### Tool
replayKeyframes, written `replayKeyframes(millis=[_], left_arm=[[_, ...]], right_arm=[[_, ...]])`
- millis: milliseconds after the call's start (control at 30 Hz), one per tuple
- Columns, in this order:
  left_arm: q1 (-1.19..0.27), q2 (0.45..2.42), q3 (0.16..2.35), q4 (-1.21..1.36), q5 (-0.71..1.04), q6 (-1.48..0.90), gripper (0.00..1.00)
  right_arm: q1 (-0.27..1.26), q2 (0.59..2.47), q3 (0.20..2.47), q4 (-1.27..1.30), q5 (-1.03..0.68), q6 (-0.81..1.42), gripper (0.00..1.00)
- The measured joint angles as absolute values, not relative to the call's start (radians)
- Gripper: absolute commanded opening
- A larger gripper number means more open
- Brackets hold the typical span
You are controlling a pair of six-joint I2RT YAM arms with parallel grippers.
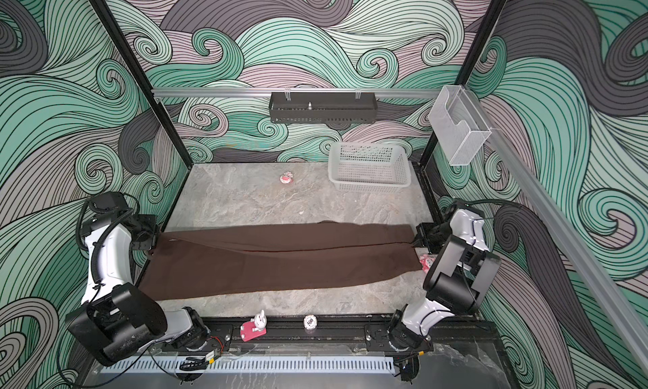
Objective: Fold and stack the trousers
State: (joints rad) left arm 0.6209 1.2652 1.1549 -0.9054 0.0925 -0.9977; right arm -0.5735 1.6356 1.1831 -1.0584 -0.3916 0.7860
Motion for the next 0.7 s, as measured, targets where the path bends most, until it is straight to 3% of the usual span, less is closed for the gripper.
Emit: replayKeyframes(millis=[700], left_arm=[[0.719, 1.143, 0.921, -0.919, 0.019, -0.920, 0.00]], right_arm=[[-0.645, 1.585, 1.099, -1.110, -0.279, 0.661, 0.00]])
